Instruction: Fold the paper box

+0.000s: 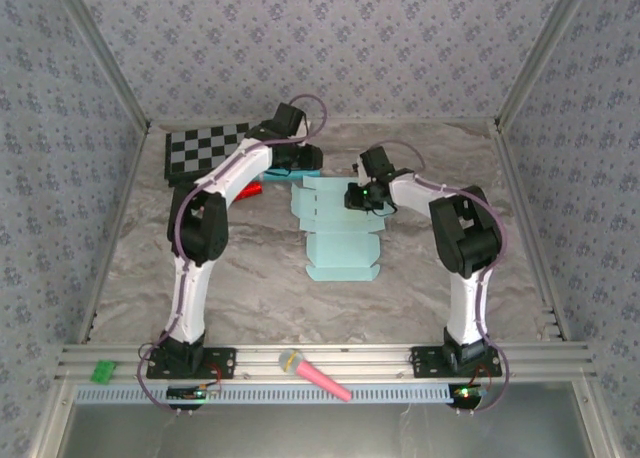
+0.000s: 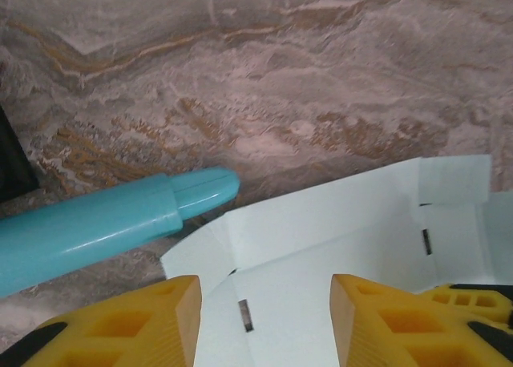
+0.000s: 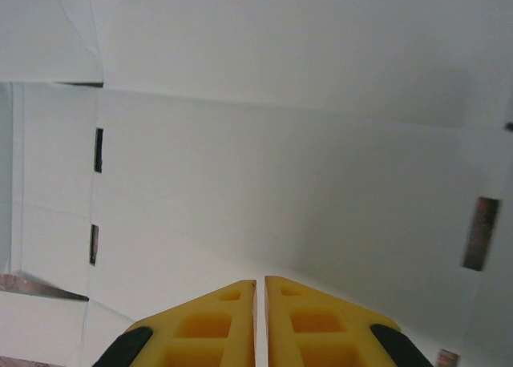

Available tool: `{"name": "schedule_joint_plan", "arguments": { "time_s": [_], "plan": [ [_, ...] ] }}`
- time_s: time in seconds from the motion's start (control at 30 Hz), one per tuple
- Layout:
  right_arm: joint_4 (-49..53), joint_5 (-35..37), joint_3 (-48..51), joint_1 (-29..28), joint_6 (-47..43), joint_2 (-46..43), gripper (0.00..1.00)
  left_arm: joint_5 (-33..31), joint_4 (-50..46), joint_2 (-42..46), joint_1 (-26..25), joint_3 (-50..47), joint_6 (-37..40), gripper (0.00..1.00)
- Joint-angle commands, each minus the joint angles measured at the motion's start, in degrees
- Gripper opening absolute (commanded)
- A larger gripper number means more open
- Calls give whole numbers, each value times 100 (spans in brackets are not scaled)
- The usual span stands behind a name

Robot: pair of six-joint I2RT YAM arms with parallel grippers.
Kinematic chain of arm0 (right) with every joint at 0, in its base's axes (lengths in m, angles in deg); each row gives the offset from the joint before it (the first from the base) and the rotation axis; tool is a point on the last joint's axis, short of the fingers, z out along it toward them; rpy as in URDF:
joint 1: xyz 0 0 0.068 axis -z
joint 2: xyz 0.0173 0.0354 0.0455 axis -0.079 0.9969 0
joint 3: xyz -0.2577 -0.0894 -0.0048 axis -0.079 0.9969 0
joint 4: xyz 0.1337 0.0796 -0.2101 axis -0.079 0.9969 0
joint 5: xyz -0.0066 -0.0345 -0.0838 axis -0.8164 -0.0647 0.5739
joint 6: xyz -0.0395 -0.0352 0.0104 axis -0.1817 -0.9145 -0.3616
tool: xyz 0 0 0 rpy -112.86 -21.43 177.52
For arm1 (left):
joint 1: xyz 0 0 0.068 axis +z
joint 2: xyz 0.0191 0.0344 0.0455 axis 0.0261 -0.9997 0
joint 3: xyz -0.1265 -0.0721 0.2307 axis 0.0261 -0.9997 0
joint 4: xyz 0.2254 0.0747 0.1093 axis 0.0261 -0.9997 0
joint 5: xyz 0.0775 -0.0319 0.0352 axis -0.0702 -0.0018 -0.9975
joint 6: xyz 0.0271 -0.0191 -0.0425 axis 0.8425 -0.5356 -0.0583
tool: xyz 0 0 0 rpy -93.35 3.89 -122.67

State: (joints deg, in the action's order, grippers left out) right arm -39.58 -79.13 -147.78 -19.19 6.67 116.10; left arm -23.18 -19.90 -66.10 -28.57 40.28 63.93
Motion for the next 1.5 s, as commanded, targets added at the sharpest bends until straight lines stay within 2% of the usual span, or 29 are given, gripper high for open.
{"name": "schedule_joint_plan", "arguments": {
  "time_s": [0.0,0.47,1.0,1.47],
  "plan": [
    [115,-46,208,-114,10,36,12,85,-527,-203,2,281,190,47],
    [-118,272,1069,-351,231,-228,12,-129,-483,-259,0,-31,112,48],
    [-239,312,1178,-452,387,-254,12,-304,-479,-509,-35,-282,19,55],
    [-297,251,1204,-488,416,-237,12,-30,-508,-691,-92,25,194,52]
  ]
}}
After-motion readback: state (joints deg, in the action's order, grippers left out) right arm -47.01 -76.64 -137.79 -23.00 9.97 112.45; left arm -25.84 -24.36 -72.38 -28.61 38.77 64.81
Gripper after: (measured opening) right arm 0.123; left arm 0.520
